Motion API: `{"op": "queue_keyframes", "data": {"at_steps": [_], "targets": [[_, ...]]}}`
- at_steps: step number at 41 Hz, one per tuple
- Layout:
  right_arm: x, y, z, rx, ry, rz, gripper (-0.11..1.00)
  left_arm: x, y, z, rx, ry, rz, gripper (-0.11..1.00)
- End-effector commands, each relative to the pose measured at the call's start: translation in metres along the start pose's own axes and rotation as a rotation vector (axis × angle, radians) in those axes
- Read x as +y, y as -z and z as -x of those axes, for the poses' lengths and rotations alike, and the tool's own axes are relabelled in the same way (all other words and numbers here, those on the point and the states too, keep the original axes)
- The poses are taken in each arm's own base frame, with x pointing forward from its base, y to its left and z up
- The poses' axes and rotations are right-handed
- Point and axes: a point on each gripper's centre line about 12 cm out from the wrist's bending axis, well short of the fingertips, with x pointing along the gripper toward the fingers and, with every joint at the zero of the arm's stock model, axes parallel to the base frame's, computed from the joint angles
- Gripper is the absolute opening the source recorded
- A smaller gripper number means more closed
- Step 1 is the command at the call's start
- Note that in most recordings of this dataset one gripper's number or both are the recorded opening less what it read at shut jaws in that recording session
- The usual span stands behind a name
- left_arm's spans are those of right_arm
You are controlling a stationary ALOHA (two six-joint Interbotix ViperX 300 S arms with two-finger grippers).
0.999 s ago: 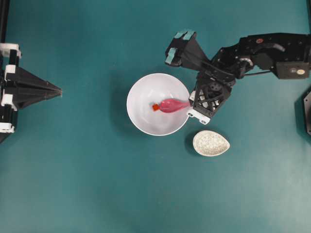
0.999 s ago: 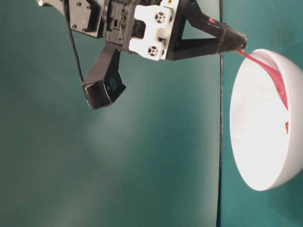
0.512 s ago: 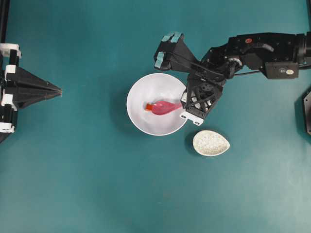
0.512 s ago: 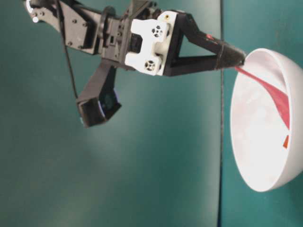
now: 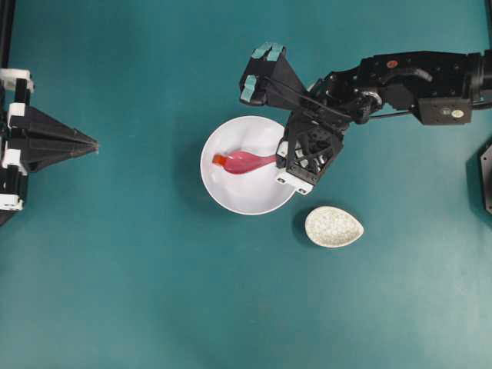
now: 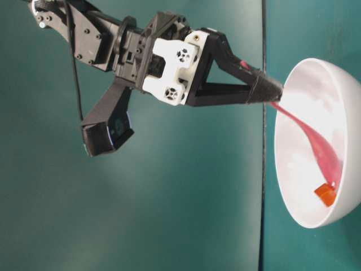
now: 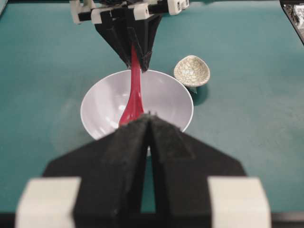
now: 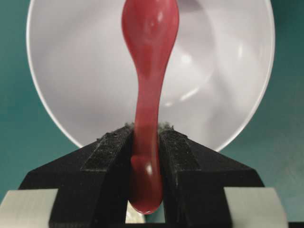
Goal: Grip the spoon and scoop the red block from the bowl with right arm.
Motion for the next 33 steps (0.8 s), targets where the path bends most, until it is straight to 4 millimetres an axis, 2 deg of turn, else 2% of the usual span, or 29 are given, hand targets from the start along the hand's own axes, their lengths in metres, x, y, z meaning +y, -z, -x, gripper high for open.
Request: {"op": "queue_keyframes", "data": {"at_steps": [1, 20, 33], "targets": [[0.003, -0.009, 0.006, -0.050, -0.008, 0.003, 0.22, 0.001, -0.011, -0.001, -0.026, -0.003, 0.000, 0.00], [0.000, -0.004, -0.001, -0.119, -0.002, 0.002, 0.22, 0.001, -0.011, -0.002, -0.025, -0.002, -0.001, 0.00], [0.005, 0.012, 0.009, -0.229, -0.016, 0.015, 0.22, 0.001, -0.011, -0.002, -0.026, -0.003, 0.016, 0.00]]}}
